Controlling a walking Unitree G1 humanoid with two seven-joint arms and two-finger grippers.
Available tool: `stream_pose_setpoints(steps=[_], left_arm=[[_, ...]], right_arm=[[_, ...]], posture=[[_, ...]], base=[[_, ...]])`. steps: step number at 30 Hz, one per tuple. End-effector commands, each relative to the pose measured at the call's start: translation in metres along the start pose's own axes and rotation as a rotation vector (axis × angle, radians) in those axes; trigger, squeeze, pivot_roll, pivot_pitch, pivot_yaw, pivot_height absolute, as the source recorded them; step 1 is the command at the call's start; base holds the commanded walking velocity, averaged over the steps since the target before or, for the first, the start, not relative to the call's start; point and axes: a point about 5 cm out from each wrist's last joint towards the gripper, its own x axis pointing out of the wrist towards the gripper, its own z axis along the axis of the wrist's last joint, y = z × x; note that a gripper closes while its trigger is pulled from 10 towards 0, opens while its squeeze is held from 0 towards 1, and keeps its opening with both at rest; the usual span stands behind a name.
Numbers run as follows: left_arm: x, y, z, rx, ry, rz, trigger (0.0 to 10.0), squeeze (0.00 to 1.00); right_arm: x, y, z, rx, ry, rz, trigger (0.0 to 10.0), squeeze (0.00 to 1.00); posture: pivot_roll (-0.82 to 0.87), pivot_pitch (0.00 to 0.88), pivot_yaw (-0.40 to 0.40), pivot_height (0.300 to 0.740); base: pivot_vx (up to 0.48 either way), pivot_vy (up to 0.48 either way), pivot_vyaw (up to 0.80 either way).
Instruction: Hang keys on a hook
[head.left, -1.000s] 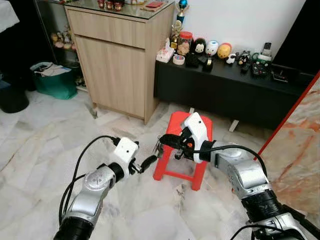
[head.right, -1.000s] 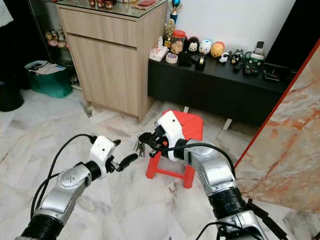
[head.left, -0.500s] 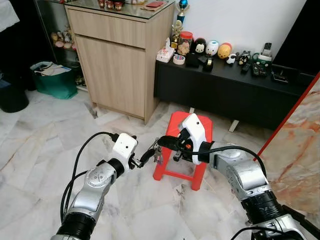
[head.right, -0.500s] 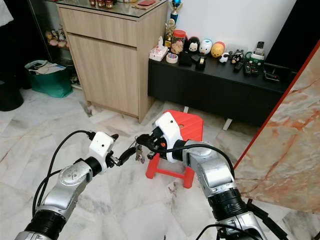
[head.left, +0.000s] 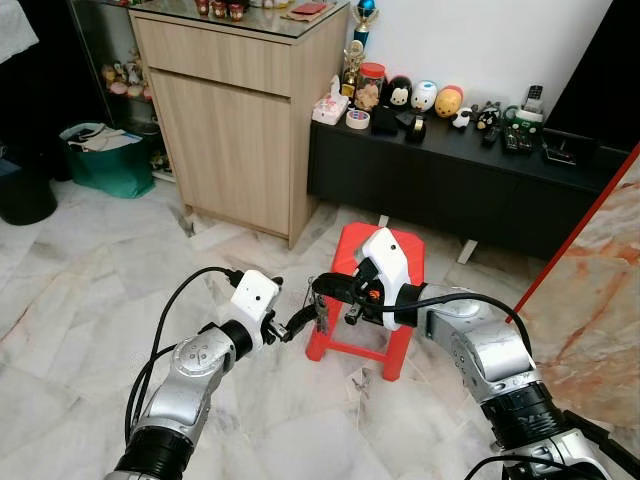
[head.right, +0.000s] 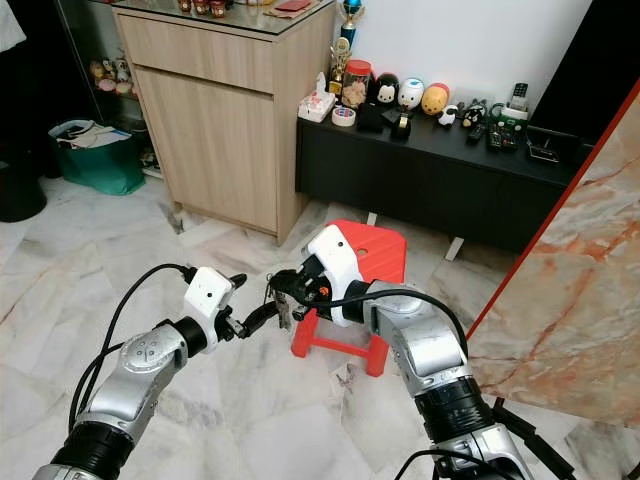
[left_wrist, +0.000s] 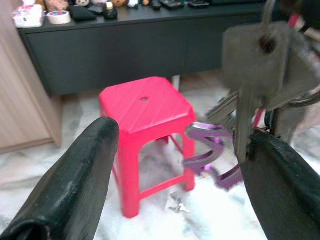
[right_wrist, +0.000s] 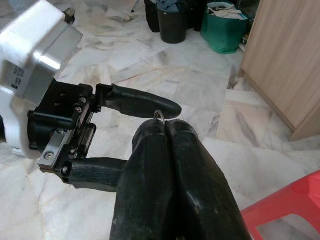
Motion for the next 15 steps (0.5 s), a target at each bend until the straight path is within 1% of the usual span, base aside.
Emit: stream_pose_setpoints(steps=[1,5,8,13,15], left_arm=[[0.0022,-0.0053,0.0036,0.025,-0.004,-0.027,10.0,0.00],[0.0022,-0.0052,0.0035,0.020,-0.008,-0.021,10.0,0.00],[0.0023,-0.0050,0.0050,0.029,-0.017,-0.018,10.0,0.00],[0.0031,-0.0017,0.0066,0.039,-0.024,0.013,10.0,0.00],[0.0032,0.0007,0.0058,0.057,-0.015,0.034,10.0,0.00]], right_arm=[[-0.0014,-0.0022,0.0034,-0.022,-0.005,-0.002,10.0,0.00],[-0.0014,-0.0014,0.0043,-0.026,-0.005,0.009,10.0,0.00],[-0.0024,0.0006,0.0011,-0.042,0.014,0.035,10.0,0.00],[-0.0047,0.0015,0.0010,-0.047,0.016,0.051,10.0,0.00],[-0.0056,0.0019,0.0010,-0.048,0.017,0.056,10.0,0.00]], posture=[[0.09,0.000,-0.130,0.729],[0.09,0.000,-0.131,0.729],[0.09,0.000,-0.131,0.729],[0.09,0.000,-0.132,0.729],[0.09,0.000,-0.132,0.729]], base=[[0.000,0.000,0.00],[0.000,0.000,0.00],[0.000,0.000,0.00],[0.000,0.000,0.00],[0.000,0.000,0.00]])
